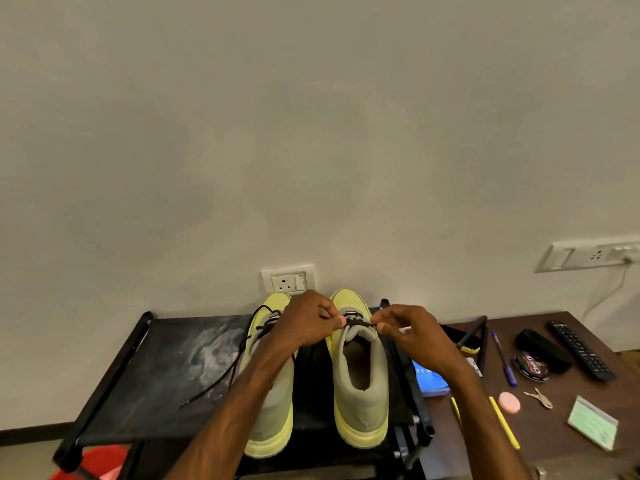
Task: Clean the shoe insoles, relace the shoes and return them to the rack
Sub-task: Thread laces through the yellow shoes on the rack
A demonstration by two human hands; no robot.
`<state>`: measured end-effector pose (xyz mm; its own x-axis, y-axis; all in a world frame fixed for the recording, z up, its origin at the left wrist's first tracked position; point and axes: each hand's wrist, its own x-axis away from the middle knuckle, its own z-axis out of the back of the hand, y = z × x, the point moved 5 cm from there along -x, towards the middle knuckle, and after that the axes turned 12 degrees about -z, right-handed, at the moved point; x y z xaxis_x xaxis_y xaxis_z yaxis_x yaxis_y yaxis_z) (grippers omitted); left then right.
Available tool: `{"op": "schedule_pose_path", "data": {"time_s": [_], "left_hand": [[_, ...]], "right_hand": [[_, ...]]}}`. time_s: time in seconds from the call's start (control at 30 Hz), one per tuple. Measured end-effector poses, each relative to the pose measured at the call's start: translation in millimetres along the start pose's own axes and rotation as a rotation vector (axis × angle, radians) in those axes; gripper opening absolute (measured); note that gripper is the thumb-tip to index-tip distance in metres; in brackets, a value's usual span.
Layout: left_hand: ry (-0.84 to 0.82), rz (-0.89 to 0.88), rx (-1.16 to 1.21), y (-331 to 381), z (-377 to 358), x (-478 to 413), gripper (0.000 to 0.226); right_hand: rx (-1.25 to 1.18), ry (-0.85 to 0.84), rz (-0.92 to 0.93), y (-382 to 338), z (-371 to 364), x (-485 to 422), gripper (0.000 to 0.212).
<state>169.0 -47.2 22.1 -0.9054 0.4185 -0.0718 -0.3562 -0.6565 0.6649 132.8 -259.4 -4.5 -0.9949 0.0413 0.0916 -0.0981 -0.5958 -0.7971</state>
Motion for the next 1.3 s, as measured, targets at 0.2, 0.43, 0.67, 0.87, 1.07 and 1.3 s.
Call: {"op": "schedule_pose_path", "data": {"time_s": [0.2, 0.43, 0.67, 0.87, 1.07, 1.3], "left_hand": [[-0.003, -0.038, 0.016, 4.8, 0.6, 7.0, 0.008], [0.154, -0.064, -0.043, 11.6, -15.5, 17.5, 0.007], [0.231, -0.103, -0.195, 7.1, -24.8, 21.8, 0.022], [0.257, -0.066, -0.192, 5.6, -27.1, 23.1, 0.023], [0.306, -0.082, -0.185, 7.8, -21.7, 24.3, 0.019], [0.391, -0.114, -0.096, 7.3, -12.0, 28.4, 0.015]], "right_hand": [[-0.087, -0.081, 0.078, -17.6, -2.4, 1.7, 0.013], [-0.138, -0.031, 0.114, -6.9, 1.1, 3.0, 0.018], [-0.211, 0.02, 0.173, 12.3, -13.0, -2.8, 0.024], [-0.248, -0.053, 0.117, 10.4, -9.8, -1.2, 0.022], [-0.161, 0.038, 0.085, 8.8, -3.0, 5.4, 0.023], [-0.152, 0.15, 0.112, -0.3, -7.4, 7.1, 0.012]]}}
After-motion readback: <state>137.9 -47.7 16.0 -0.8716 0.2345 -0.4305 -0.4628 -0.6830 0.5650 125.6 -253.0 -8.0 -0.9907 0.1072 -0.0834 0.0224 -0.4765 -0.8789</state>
